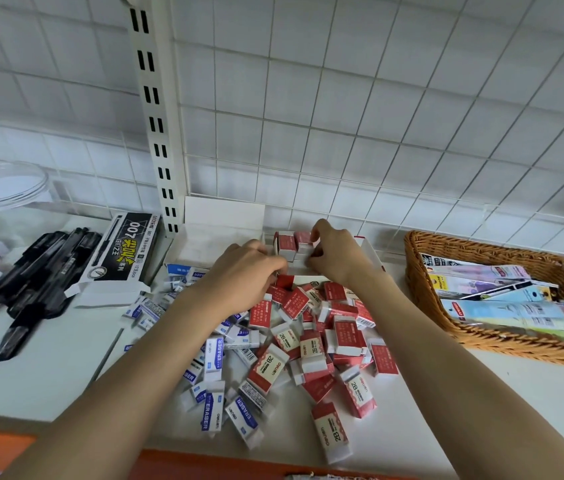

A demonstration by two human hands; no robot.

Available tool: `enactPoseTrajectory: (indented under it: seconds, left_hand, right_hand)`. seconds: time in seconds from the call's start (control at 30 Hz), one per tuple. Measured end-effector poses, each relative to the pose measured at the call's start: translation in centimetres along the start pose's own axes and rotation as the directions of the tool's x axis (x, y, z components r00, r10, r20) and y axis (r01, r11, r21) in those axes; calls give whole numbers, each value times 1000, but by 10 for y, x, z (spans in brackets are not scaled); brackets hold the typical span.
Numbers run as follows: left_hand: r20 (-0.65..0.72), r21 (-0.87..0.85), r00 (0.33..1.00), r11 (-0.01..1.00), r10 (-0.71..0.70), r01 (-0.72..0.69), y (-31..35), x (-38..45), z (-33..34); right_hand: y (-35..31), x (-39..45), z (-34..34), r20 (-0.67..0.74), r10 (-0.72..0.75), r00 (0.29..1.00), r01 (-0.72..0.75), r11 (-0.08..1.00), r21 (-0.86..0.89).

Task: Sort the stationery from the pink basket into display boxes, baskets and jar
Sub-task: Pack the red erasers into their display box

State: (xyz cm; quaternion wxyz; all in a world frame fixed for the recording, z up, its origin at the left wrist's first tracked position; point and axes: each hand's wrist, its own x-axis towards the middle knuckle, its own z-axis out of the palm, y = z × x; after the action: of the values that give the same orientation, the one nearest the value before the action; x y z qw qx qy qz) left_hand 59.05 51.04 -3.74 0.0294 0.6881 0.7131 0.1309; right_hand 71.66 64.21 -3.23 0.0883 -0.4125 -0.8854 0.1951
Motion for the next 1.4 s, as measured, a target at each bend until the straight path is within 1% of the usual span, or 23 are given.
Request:
enactPoseTrajectory:
  seconds: [0.1,0.2,0.3,0.4,0.5,0.57,0.63,0.7,0.77,0.83,0.9,0.97,1.07,1.17,1.33,1.4]
  left_hand:
    - [7,-5,1000,1000,0,0,2,1,-2]
    - [18,-7,1000,1000,2,-2,3,0,-2]
    - [20,-9,1000,1000,-16,16,3,1,0]
    - [9,-13,1000,1000,-15,15,4,1,1]
    - [10,-32,1000,999,-8,9,6,1,0]
    - [45,-51,999,999,-12,14,7,0,-3]
    - [67,-77,997,997,-23,28,9,-2,-10]
    - [55,-89,998,995,-35,40,13,-5,-17]
    - [10,-55,999,997,-53,54,18,-11,-19]
    - [-16,48,996,995,-88,89,24,-19,-17]
    - [37,124,989,983,-142,136,32,-25,-13]
    - [103,142,976,975,-189,174,39,-29,-11]
    - [128,92,968,975,-213,203,44,-29,-12]
    - [128,12,976,984,-178,178,48,-30,-12]
    - [7,-160,992,979,-129,129,65,-36,-21]
    - [-1,-217,992,969,-123,120,74,-41,-19]
  right_hand:
    - [3,-4,2,1,15,1000,-15,999,28]
    - [4,-9,0,24,-10,1000,8,999,49]
    - [4,-9,-3,10,-50,999,50,999,13]
    - [2,-5,-1,-9,-59,998,59,998,-8]
    - [1,-8,-3,51,-56,997,56,998,-6]
    - [2,-14,-9,82,-41,996,42,999,-7]
    - [7,-22,-16,32,-22,999,22,1000,-14]
    - [10,-35,-22,-46,-25,999,24,1000,-15]
    - [12,-54,-25,-87,-72,994,71,997,-17]
    - [12,-76,-27,-82,-111,990,112,994,15]
    - [11,-95,-28,-42,-131,990,134,989,60]
    - [13,-106,-26,3,-149,989,148,987,66]
    - [16,-113,-25,22,-166,986,165,985,50]
    - [18,-116,-25,-5,-177,984,177,982,60]
    - [24,-129,-23,-200,-114,973,139,984,114]
    - [29,-138,-22,-240,-83,967,117,984,132]
